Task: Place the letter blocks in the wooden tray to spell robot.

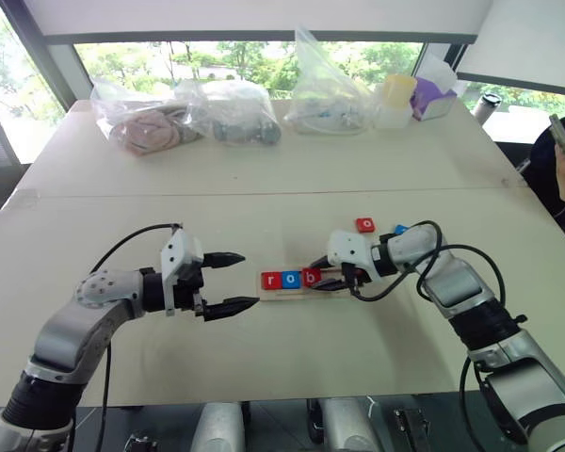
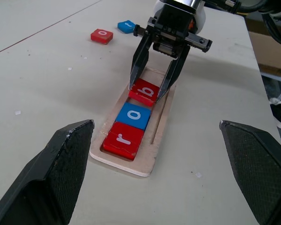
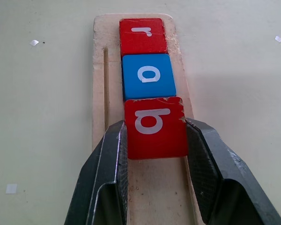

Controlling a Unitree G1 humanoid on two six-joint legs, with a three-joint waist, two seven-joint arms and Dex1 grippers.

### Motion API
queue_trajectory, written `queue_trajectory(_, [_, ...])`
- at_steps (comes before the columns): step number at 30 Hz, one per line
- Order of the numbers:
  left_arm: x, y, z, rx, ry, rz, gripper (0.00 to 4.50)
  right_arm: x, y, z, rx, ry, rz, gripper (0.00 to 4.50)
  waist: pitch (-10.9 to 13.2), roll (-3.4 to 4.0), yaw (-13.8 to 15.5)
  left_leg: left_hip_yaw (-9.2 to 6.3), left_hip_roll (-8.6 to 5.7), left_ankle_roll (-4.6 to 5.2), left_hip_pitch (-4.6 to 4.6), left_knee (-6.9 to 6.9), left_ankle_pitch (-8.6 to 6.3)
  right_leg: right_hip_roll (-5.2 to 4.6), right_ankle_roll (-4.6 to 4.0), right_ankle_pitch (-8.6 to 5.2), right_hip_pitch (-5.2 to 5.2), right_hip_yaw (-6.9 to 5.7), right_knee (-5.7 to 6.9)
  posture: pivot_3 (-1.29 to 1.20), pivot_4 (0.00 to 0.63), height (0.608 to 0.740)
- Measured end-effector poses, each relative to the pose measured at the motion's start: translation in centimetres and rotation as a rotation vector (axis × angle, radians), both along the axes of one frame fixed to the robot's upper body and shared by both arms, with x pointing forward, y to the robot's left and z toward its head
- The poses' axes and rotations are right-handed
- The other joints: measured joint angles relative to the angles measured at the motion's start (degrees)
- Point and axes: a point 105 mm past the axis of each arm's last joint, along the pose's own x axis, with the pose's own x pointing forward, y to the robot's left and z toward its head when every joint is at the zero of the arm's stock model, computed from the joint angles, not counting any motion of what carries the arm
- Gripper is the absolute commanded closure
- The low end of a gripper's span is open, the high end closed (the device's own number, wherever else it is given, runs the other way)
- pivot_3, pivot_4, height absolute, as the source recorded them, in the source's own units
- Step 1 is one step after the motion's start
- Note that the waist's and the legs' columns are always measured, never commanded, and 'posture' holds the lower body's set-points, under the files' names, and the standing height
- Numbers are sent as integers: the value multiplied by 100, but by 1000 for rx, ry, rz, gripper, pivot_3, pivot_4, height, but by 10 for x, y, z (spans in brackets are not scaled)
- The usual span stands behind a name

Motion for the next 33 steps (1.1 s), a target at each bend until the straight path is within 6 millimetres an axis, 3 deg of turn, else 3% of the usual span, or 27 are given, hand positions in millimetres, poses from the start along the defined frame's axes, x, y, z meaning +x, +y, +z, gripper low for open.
queue_trajectory(3, [0, 0, 0, 0, 0, 0, 0, 0, 2, 0, 6, 2, 4, 364, 0, 0, 0, 0, 0, 0, 0, 0, 0, 0, 0, 0, 0, 0, 0, 0, 150, 740])
queue_trajectory(4, [0, 0, 0, -1, 0, 0, 0, 0, 3, 0, 7, 2, 5, 51, 0, 0, -1, 0, 0, 0, 0, 0, 0, 0, 0, 0, 0, 0, 1, 0, 150, 740])
queue_trajectory(10, [2, 0, 2, -1, -8, 2, 0, 1, 5, 2, 14, 0, 3, 51, 0, 0, 0, 0, 0, 0, 0, 1, 0, 0, 0, 0, 0, 0, 1, 0, 150, 740])
queue_trajectory(13, [3, -1, 3, -2, -13, 0, 0, 10, 3, 16, 48, -33, -43, 51, 0, 0, 0, 1, 0, 0, 0, 2, 0, 0, 0, 0, 0, 0, 2, 0, 150, 740])
queue_trajectory(18, [3, -2, 3, -5, -14, 1, 0, 54, -25, 64, 209, -201, -400, 51, 0, 0, 7, 0, 0, -1, 0, 1, 0, -1, 0, 1, 0, 0, 4, 0, 150, 740])
queue_trajectory(20, [4, -2, 2, -5, -13, 1, 0, 67, -41, 69, 243, -244, -568, 51, -1, -1, 7, 0, 0, -1, -1, 1, 0, -1, -1, 0, 0, 0, 2, 0, 150, 740])
queue_trajectory(24, [4, -4, 2, -12, -14, -1, 0, 76, -65, 45, 271, -187, -853, 51, -1, 0, 0, 1, 0, 0, -1, -2, 0, -2, -1, 1, -2, 1, 4, 0, 150, 740])
queue_trajectory(28, [5, -6, 4, -18, -21, -7, 0, 73, -71, 13, 258, -87, -1061, 51, 0, 1, -26, 1, 0, 0, -1, -2, 0, -1, 0, 1, -5, 3, 9, 0, 150, 740])
queue_trajectory(33, [5, -7, 5, -17, -34, -12, 0, 75, -77, 11, 269, -86, -1204, 51, 0, 2, -25, 0, 0, 0, 0, -1, 1, 0, 0, 1, -5, 3, 12, 0, 150, 740])
